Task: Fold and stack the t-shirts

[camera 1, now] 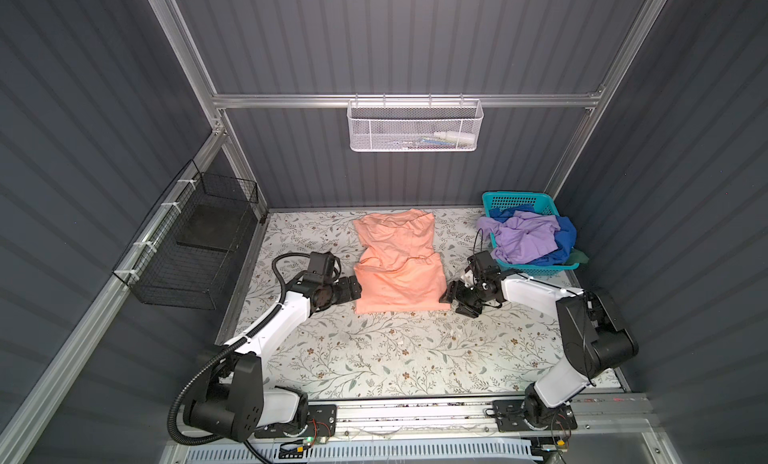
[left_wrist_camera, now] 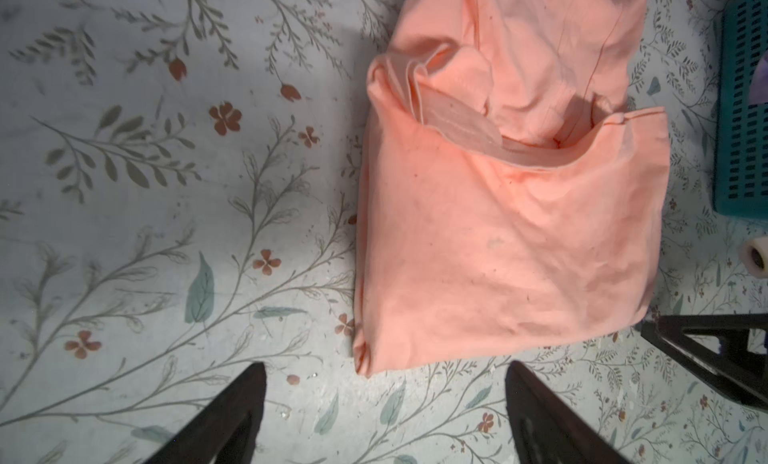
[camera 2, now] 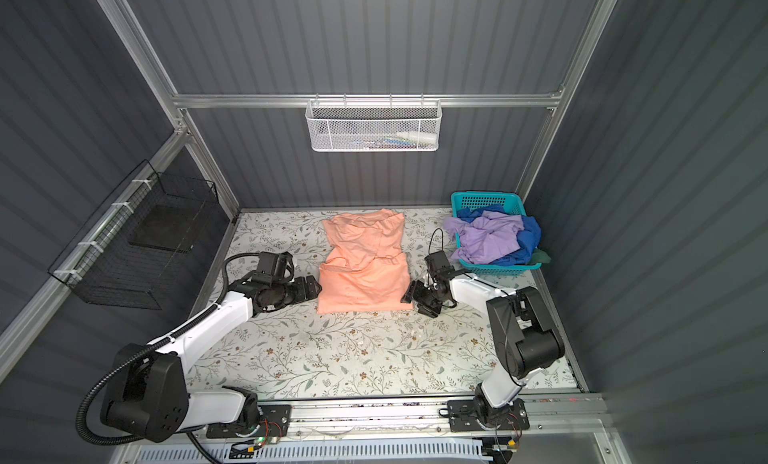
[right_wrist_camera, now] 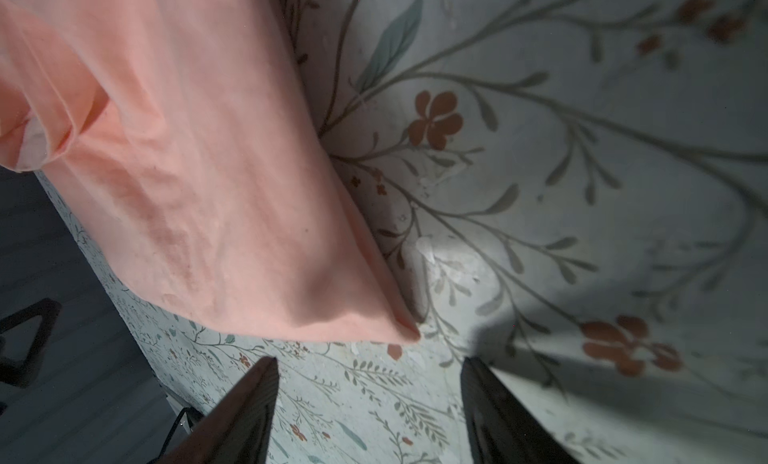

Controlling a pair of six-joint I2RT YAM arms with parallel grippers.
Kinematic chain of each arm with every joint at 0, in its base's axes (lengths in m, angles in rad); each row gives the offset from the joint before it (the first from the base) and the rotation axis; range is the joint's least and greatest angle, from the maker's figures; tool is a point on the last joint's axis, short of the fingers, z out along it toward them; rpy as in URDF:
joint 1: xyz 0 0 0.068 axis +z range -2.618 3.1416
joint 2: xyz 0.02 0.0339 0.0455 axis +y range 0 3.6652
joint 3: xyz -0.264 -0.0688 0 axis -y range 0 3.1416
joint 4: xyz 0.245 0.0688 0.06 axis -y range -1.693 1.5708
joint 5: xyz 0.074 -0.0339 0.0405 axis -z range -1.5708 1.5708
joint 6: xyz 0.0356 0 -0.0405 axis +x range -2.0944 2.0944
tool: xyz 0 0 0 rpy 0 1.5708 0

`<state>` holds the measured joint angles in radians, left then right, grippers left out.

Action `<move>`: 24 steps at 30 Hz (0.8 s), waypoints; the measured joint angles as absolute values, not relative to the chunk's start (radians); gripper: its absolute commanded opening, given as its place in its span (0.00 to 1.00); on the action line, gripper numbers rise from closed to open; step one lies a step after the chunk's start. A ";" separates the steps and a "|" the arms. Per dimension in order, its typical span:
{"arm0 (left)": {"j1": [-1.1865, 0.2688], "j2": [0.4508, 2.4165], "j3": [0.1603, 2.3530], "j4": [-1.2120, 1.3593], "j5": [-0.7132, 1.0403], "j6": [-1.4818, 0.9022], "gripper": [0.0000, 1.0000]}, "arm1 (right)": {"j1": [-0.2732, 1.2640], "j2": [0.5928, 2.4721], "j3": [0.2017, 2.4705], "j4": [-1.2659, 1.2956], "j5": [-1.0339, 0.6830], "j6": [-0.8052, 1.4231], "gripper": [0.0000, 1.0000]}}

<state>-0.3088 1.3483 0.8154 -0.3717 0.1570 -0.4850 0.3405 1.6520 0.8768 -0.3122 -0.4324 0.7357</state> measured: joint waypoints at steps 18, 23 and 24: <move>-0.309 1.465 0.656 -0.151 0.309 -0.604 0.66 | 0.340 1.675 0.812 -0.118 -0.456 0.791 0.53; -0.309 1.501 0.656 -0.077 0.318 -0.616 0.57 | 0.343 1.684 0.803 -0.082 -0.463 0.811 0.45; -0.309 1.513 0.662 -0.065 0.319 -0.620 0.51 | 0.345 1.689 0.803 -0.074 -0.466 0.813 0.43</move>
